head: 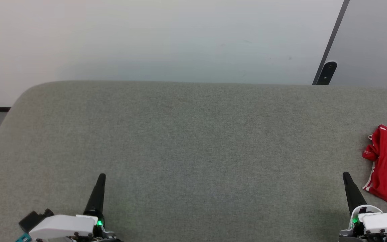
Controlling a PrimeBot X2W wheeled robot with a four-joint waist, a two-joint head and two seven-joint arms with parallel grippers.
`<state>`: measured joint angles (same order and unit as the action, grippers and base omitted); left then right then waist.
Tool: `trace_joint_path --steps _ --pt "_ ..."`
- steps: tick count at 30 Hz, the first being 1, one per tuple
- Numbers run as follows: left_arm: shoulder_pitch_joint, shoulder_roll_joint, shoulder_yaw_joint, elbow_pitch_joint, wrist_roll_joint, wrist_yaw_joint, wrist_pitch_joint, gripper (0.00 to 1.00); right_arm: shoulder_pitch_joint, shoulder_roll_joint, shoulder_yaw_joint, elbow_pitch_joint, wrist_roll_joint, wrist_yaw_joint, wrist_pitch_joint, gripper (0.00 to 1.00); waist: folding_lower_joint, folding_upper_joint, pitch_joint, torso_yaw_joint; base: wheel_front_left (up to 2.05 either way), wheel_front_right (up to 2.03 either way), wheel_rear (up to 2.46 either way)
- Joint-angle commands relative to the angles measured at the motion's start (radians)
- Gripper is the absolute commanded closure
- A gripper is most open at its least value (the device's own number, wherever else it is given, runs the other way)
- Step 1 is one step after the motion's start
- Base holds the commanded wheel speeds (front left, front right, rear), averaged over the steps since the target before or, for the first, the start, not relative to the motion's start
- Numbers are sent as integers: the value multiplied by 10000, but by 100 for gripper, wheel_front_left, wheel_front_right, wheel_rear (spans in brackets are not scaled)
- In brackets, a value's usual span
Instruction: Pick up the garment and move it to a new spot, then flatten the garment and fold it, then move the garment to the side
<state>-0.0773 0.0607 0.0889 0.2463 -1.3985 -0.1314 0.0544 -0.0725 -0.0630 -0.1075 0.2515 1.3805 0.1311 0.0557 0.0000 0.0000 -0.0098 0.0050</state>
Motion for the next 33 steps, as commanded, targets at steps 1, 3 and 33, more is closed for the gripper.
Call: trace_joint_path --steps 1,3,33 --pt "-158 -15 52 -42 -270 10 81 100 -229 6 -31 -60 318 -5 80 100 0 0 9 -3 0 0 0" --pt "-172 -21 69 -41 -407 10 133 100 -233 17 -35 -63 443 -5 135 100 0 0 17 -6 0 0 0" --pt "-368 -115 288 -17 -2144 14 638 100 -428 152 -73 -86 2338 -7 617 100 0 0 129 -50 0 0 0"
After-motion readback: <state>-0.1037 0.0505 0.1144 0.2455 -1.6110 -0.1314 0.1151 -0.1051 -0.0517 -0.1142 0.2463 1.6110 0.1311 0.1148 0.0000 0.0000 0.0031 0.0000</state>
